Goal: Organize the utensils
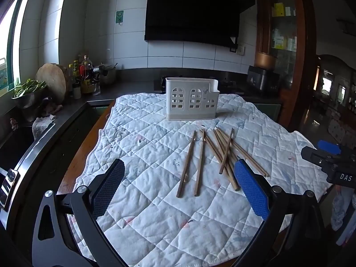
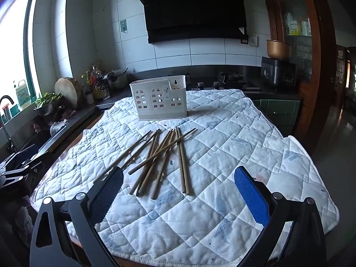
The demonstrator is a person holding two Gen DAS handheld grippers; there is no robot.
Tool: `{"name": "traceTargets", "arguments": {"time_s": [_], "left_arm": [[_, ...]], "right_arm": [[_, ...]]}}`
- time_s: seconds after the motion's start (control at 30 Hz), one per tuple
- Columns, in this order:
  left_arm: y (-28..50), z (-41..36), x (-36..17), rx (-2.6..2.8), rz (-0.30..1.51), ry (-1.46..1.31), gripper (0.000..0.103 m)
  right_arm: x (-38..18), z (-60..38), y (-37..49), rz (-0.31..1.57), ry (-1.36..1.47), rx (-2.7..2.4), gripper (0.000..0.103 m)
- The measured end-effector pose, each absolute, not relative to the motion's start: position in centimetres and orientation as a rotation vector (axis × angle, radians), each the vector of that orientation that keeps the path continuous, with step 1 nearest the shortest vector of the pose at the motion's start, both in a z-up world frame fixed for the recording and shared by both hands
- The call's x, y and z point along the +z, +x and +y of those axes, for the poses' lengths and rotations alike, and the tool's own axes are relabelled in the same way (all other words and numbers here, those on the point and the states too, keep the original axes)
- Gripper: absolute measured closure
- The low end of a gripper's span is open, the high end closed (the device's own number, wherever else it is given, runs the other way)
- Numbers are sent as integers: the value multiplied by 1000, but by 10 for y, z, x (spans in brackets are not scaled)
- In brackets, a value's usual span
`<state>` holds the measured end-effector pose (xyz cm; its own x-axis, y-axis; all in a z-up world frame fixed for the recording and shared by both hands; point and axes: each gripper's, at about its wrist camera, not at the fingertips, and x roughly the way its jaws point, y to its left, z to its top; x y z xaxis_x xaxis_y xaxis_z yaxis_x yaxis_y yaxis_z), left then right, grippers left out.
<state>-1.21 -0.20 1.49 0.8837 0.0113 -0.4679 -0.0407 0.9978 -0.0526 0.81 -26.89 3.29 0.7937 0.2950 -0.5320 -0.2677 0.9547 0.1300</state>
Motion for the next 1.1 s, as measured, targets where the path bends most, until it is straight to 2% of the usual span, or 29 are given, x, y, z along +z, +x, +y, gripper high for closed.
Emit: {"name": "traceTargets", "arguments": {"time_s": [1.1], "left_arm": [[-17, -6, 17, 24, 478, -48, 5]], "right_arm": [[37, -266, 6, 577, 53, 316, 6]]}}
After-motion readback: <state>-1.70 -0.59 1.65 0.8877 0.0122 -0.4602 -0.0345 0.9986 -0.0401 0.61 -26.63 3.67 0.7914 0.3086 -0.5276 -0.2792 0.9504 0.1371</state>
